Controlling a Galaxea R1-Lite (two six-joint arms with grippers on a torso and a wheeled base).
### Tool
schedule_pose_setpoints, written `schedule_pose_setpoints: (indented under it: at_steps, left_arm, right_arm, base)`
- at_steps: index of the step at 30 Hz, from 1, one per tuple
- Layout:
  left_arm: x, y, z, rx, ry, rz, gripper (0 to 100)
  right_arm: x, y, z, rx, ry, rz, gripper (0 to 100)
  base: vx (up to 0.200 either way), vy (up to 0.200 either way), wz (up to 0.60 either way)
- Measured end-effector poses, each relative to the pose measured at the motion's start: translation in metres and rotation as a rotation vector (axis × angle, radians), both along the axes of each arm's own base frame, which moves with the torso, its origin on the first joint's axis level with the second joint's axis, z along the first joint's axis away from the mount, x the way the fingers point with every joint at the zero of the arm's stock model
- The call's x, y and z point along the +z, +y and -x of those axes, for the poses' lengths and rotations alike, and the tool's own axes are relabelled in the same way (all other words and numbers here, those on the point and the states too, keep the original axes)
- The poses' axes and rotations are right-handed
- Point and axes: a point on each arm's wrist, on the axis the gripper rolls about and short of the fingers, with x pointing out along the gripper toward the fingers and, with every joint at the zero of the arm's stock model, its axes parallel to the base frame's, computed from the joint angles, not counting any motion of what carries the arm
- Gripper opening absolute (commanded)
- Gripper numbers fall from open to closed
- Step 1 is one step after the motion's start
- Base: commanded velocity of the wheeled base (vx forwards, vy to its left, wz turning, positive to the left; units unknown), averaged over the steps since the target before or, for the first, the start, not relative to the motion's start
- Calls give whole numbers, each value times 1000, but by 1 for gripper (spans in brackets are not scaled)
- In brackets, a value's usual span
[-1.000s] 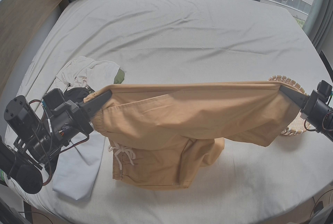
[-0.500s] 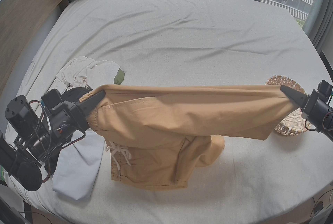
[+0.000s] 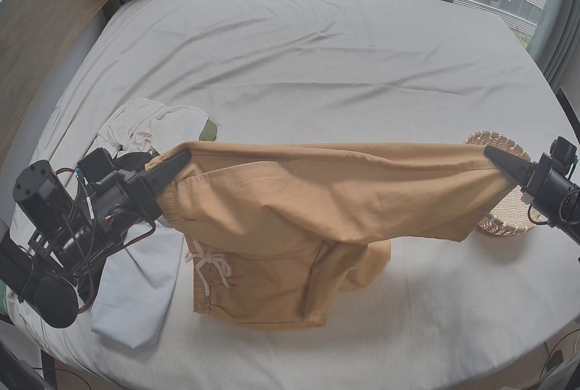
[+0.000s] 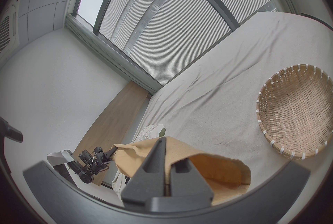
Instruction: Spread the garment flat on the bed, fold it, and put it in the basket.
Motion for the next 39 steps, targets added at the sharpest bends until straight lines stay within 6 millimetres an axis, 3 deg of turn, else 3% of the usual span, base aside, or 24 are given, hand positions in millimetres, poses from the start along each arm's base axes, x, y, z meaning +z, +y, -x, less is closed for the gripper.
schedule_pose_setpoints:
  at_steps: [8,27,39]
  left_arm:
    - [7,-5,-24,64,-17,61,0]
    - [-5,-16,-80,122,-34,100,0]
    - [-14,-24,-120,194,-66,141,0]
  right_arm:
    - [5,1,-22,-9,-9,-3,0]
    - [4,1,-99,-20,-45,-24,0]
    - [-15,1,-137,-25,-22,-41,0]
  base:
    - [0,0,0]
    - [0,0,0]
    - [0,0,0]
